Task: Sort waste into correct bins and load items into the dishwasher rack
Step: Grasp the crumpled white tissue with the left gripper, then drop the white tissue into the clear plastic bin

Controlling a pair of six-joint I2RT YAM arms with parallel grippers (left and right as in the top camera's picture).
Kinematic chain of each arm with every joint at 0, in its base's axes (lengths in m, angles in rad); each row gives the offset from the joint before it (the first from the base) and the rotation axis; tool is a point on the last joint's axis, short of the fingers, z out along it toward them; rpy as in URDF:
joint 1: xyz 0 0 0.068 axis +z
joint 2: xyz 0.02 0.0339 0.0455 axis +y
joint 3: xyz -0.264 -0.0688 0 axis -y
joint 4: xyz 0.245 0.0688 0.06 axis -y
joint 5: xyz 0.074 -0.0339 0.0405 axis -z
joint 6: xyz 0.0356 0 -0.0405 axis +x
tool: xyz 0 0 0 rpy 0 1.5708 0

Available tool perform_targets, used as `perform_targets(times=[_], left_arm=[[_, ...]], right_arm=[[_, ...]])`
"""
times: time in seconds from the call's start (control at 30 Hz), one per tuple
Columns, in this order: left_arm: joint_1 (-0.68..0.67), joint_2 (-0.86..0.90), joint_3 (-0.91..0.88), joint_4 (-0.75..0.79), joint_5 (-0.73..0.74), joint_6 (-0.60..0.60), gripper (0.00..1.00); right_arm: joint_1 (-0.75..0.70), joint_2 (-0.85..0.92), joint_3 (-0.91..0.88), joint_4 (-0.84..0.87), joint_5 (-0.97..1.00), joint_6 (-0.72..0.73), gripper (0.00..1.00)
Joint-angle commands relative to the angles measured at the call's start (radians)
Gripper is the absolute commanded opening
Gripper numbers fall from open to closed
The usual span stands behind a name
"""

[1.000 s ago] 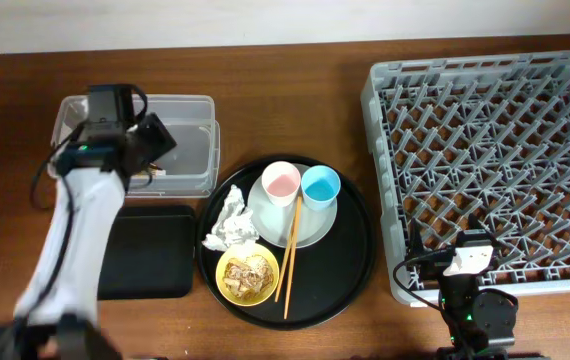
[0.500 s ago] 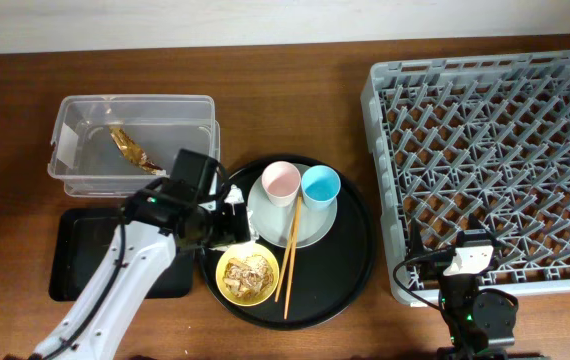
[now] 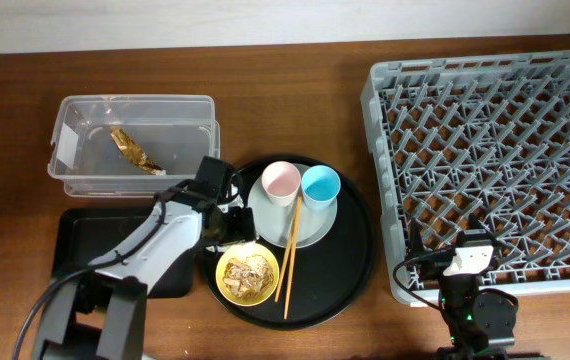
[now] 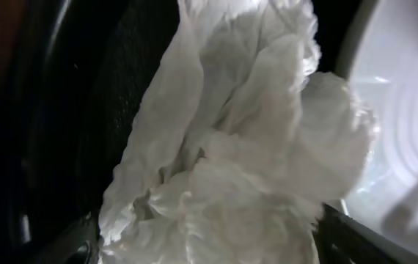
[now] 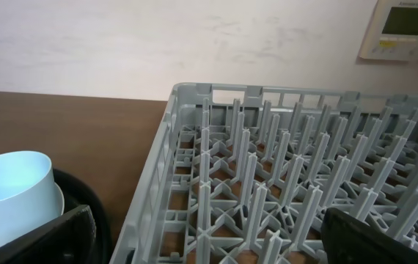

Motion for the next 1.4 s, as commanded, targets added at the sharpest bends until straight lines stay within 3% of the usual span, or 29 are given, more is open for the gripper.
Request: perform_targets(times=[0.0, 0.27, 0.37, 0.5, 0.9, 1.0, 1.17, 1.37], left_arm=[[-0.005, 0.009, -0.008, 0.013, -0.011, 0.005, 0.8], [-0.005, 0.009, -0.008, 0.017, -0.007, 0.005, 0.45], [-0.005, 0.007, 0.001, 0.016, -0.007, 0.008, 0.19], [-0.004, -0.046, 0.041, -0.017, -0.007, 0.021, 0.0], [-0.004, -0.383, 0.072, -0.078, -0.013, 0.021, 0.0], [0.013, -0.416, 0.116, -0.078, -0.146, 0.021, 0.0], [0.158, -0.428, 0.312, -0.026, -0.165, 0.021, 0.0], [0.303, -0.307, 0.317, 0.129, -0.192, 0.021, 0.0]], right_arm=[[-0.007, -0.006, -0.005, -0.005, 0.002, 0.002, 0.99], [-0.007, -0.006, -0.005, -0.005, 0.002, 0.002, 0.99], [-0.007, -0.006, -0.005, -0.005, 0.002, 0.002, 0.99], [-0.007, -0.006, -0.005, -0.005, 0.002, 0.002, 0.99], [-0.007, -0.006, -0.005, -0.005, 0.002, 0.002, 0.99], [-0.007, -0.006, -0.005, -0.005, 0.002, 0.002, 0.99], [-0.007, -0.006, -0.005, -0.005, 0.002, 0.002, 0.99], [-0.007, -0.006, -0.005, -0.005, 0.002, 0.002, 0.99]])
